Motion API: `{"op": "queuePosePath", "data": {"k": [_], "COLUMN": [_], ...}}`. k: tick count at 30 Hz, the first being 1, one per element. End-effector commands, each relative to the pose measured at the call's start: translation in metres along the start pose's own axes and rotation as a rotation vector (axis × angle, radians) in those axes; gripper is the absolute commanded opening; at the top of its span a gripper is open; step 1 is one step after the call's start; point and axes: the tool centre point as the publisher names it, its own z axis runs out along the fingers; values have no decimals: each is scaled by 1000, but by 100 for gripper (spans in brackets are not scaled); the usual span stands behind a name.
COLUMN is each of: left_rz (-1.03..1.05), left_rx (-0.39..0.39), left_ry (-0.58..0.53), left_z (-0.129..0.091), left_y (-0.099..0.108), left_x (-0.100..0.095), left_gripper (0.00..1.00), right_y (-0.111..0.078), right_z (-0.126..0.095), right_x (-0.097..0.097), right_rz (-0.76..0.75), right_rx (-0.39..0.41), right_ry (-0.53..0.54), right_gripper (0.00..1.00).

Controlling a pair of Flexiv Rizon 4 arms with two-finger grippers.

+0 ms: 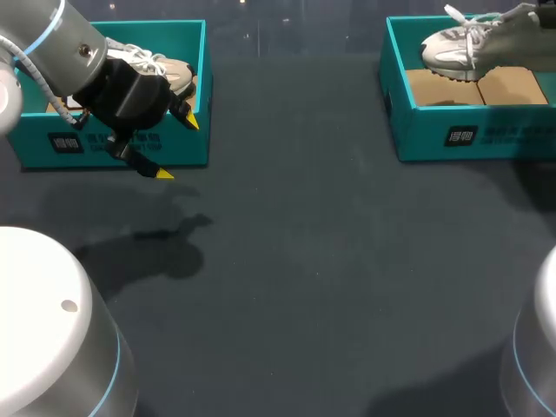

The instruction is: Take the shoe out of the shoebox, open the shoe tongue, remove and reinsert the insole, then place the shoe into the shoebox

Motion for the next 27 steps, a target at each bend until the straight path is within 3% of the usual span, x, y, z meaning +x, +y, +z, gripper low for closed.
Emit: {"op": "queuePosePath", "data": {"k": [1,7,20,27], "left_rz": [1,1,1,1], "left_rx": [-3,-3,-3,-3], "left_ry": [0,0,0,0], "left_z": [-1,-1,-1,-1], "left_y": [0,0,0,0], "left_x": [1,1,1,1], "left_gripper": [100,100,100,100], "right_y": [-9,-18,-18,-22], "right_z": [10,18,18,36], "right_x": [3,10,10,13], "right_rz": [-4,-23,-23,-12], "right_rx": [-5,-27,-27,-20], "right_ry": [6,9,9,14], "right_gripper": [0,0,0,0]}}
